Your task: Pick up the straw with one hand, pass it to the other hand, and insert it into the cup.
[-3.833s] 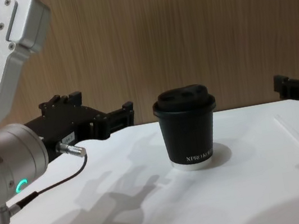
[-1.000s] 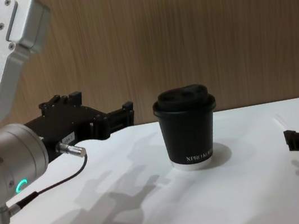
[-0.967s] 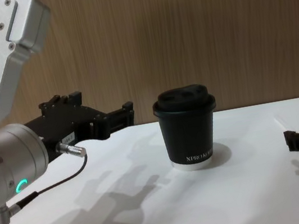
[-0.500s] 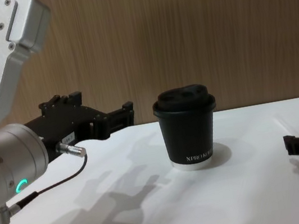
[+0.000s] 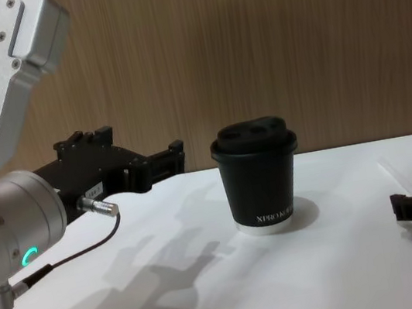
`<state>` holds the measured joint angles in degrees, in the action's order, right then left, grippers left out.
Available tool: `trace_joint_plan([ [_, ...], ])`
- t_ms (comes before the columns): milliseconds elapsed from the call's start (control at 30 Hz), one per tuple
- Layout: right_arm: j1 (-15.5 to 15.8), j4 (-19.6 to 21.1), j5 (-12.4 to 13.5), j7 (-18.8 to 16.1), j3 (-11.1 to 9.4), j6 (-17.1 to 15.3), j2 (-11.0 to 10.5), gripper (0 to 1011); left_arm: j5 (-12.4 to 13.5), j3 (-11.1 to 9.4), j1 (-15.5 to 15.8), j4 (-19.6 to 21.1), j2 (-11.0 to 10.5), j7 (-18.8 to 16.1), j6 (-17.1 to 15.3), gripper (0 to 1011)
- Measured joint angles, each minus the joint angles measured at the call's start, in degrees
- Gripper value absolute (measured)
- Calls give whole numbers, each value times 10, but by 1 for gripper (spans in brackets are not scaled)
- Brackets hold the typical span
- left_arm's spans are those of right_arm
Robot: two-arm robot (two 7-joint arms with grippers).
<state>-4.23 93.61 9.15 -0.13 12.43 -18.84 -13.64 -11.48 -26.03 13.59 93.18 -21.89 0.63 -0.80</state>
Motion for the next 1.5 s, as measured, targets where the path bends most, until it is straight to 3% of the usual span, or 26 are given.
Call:
trace_joint_plan([
  [1033,-12,-22,-23,-10,0,-6,8,993,0,0,0,0,0,0,0,1003],
  [1200,-12,-23,-26,-13,2,-5,7,907,0,0,0,0,0,0,0,1003],
  [1500,-13,-25,-30,-15,3,-4,6,628,0,0,0,0,0,0,0,1003],
])
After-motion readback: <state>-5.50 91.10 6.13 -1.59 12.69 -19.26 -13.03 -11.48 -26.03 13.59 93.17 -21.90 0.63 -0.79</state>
